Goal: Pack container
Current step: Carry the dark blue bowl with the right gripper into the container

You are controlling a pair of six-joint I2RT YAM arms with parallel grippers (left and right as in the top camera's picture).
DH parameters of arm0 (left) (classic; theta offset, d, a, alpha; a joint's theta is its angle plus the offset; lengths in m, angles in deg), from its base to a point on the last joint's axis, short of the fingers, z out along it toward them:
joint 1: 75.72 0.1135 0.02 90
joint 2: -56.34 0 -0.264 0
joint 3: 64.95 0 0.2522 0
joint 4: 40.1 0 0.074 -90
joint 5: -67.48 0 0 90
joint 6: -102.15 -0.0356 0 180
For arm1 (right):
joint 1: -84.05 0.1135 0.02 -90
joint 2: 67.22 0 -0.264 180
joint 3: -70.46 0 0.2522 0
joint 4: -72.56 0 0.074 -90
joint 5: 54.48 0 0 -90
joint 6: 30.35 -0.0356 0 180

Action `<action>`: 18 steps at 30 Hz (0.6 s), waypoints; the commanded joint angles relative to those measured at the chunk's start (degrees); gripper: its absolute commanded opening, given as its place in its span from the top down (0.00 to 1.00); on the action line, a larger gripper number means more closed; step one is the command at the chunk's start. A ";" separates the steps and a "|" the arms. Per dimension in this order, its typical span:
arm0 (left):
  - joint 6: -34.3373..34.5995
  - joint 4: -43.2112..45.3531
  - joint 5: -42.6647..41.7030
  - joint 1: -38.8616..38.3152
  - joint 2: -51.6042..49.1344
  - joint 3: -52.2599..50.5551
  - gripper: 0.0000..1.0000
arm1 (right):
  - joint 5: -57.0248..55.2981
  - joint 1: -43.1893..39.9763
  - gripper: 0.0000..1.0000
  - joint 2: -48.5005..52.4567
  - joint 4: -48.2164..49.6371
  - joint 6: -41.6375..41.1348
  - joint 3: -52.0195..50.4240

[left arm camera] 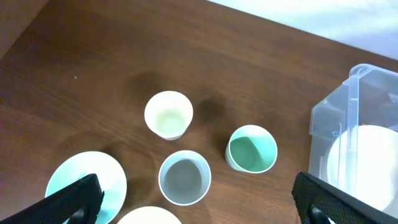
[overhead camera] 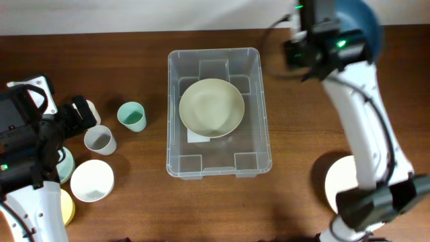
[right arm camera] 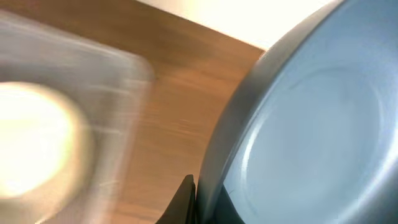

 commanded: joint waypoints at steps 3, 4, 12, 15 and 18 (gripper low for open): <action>0.59 -0.17 -0.66 0.33 -0.09 0.57 0.01 | 3.04 14.78 0.96 1.16 -2.01 5.66 -0.42; 0.59 -0.17 -0.66 0.33 -0.09 0.57 0.01 | 3.04 16.76 0.96 1.79 -2.25 6.62 -0.76; 0.59 -0.39 -0.66 0.33 -0.09 0.57 0.01 | 6.49 23.82 0.96 9.79 -3.34 17.03 -1.90; 0.59 -0.39 -0.66 0.33 -0.09 0.57 0.01 | 6.93 23.89 0.96 12.98 -3.91 20.74 -1.90; 0.59 -0.37 -0.63 0.33 -0.09 0.57 0.01 | 10.29 23.89 0.96 14.71 -5.51 26.75 -1.90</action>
